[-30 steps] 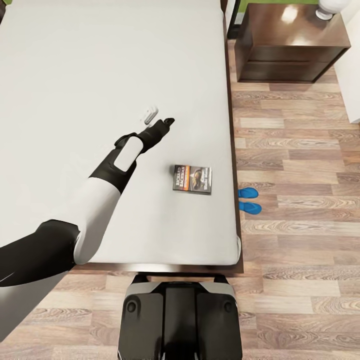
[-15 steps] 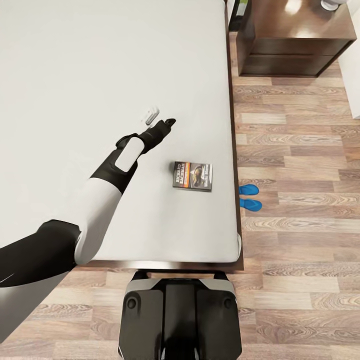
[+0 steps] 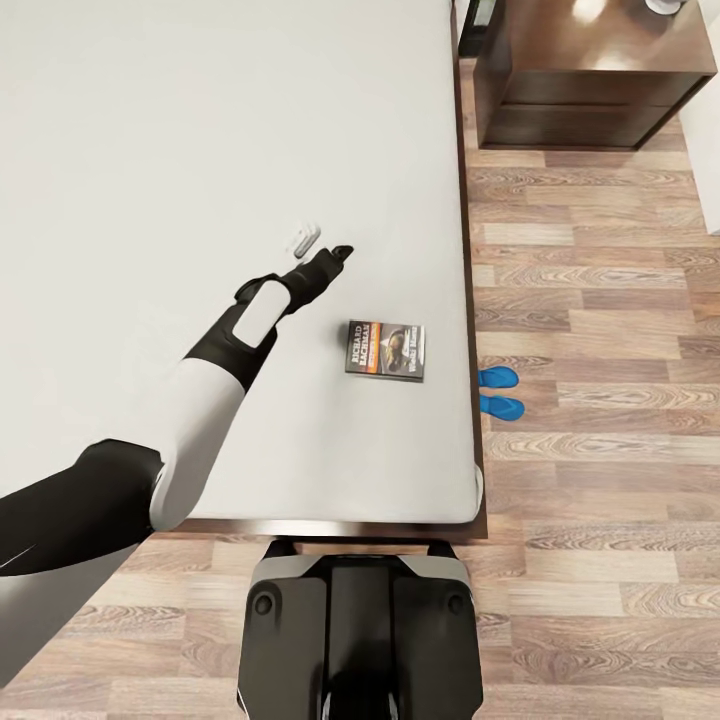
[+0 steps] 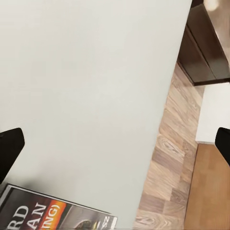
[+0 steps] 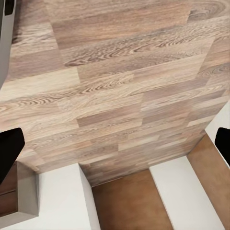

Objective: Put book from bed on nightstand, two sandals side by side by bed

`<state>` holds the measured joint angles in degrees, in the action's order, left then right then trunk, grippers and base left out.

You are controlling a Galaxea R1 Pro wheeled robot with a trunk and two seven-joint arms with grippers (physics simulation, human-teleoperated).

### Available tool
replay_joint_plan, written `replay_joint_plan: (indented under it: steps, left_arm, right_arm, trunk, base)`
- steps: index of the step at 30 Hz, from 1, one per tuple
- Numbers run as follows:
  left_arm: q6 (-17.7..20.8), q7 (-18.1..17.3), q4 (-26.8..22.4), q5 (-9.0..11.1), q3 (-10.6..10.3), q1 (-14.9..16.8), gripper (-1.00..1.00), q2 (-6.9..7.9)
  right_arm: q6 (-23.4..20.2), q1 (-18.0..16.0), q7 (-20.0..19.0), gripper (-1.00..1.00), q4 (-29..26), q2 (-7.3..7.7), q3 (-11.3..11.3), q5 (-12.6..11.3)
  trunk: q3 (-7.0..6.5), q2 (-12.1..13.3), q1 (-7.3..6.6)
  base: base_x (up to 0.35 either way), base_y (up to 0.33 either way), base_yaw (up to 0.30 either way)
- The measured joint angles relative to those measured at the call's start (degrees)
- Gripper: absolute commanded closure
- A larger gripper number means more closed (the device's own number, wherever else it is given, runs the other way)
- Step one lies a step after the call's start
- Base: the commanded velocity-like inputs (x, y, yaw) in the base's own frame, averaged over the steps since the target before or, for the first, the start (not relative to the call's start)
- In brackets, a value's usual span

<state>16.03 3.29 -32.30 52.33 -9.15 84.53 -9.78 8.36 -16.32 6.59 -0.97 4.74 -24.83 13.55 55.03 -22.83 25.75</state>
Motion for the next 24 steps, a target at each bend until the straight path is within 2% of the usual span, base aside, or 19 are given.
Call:
replay_joint_plan:
  steps: [14,24]
  left_arm:
    - [-0.41,-0.92,1.69,0.18,-0.12,0.08,-1.0,0.0]
    - [-0.61,-1.11,1.97,0.2,-0.15,0.09,-1.0,0.0]
  right_arm:
    - [-0.02,0.0,0.0,-1.0,0.0,0.0,0.0,0.0]
    - [-0.03,0.0,0.0,-1.0,0.0,0.0,0.0,0.0]
  trunk:
    - [0.06,0.0,0.0]
    - [0.65,0.0,0.0]
  base:
    - [0.0,0.0,0.0]
    - [0.0,0.0,0.0]
